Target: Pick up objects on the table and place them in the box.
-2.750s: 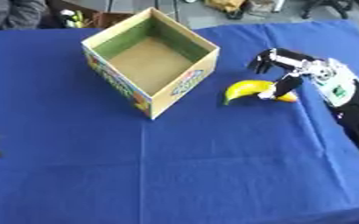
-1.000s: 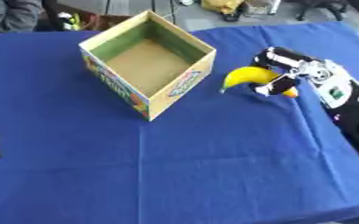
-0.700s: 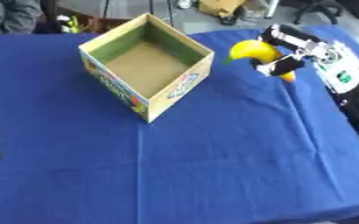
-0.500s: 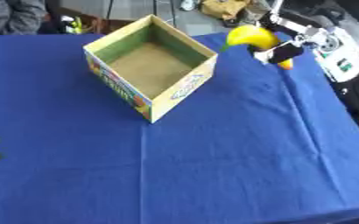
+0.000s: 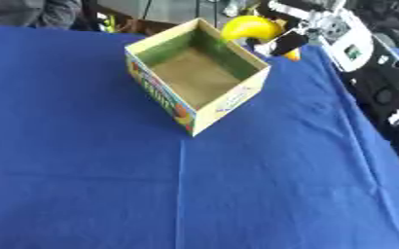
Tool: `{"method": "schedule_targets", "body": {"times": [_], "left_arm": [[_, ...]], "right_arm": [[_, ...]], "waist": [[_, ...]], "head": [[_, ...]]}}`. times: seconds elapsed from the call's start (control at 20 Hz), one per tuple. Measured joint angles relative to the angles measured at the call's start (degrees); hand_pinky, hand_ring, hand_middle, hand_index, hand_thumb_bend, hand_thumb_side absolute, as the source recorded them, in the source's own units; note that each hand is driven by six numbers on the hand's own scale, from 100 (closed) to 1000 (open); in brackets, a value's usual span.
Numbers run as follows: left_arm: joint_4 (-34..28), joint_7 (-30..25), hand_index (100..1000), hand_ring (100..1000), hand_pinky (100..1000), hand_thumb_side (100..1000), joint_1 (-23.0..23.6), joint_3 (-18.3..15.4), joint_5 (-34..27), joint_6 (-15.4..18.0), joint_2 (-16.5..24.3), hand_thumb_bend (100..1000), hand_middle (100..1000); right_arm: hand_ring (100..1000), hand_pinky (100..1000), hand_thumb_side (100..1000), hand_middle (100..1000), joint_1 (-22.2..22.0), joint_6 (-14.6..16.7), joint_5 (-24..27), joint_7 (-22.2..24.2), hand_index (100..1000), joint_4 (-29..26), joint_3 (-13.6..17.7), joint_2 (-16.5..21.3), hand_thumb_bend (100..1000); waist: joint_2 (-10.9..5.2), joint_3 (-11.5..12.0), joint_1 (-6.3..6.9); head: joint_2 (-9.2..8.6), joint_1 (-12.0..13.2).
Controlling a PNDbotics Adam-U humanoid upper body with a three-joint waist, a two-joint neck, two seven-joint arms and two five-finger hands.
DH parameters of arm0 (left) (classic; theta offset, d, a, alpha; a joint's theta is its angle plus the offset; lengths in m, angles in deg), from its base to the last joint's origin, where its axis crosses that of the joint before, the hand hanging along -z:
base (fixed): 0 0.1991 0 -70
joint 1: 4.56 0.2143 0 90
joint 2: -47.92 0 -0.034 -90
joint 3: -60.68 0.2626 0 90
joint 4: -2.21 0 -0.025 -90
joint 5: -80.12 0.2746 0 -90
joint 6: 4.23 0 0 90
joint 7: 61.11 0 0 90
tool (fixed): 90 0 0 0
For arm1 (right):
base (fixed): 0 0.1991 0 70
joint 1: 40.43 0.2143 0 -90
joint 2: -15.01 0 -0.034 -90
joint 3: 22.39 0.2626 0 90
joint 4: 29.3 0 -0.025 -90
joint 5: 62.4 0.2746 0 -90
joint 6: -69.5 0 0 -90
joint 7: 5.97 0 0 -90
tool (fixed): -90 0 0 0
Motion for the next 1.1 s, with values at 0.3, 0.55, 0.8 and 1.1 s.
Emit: {"method": "schedule_targets", "body": {"times": [0.3, 0.55, 0.8, 1.1], "left_arm": [[0.0, -0.8, 704, 731, 656, 1000, -0.7, 0.8, -0.3, -0.3, 0.0, 267, 627], [0.0, -1.4, 704, 731, 656, 1000, -1.3, 1.4, -0.5, -0.2, -0.1, 262, 627], [0.0, -1.6, 704, 731, 656, 1000, -1.3, 1.4, -0.6, -0.1, -0.1, 262, 626], [0.0, -1.6, 704, 731, 657, 1000, -1.3, 1.4, -0.6, -0.1, -0.1, 266, 626]], "right_arm": [[310, 420, 153, 353, 0.5, 0.1, -3.8, 0.5, 439, 3.8, -0.1, -2.2, 100], [423, 517, 222, 461, 0.1, 0.2, -7.0, -0.3, 576, 8.3, -0.1, -3.7, 176], [667, 691, 404, 694, -0.7, 1.1, -10.1, -1.1, 785, 10.9, -0.1, -4.7, 503], [897, 897, 527, 919, -0.7, 2.7, -11.5, 0.2, 918, 10.4, 0.0, -4.9, 715]], "waist": [[0.78, 4.2, -0.47], [1.43, 6.4, -0.08], [1.93, 6.5, 0.29], [1.90, 4.0, 0.64]], "head": [[-1.30, -1.5], [-2.16, -2.8], [-2.61, -3.4], [-2.61, -3.4]]}}
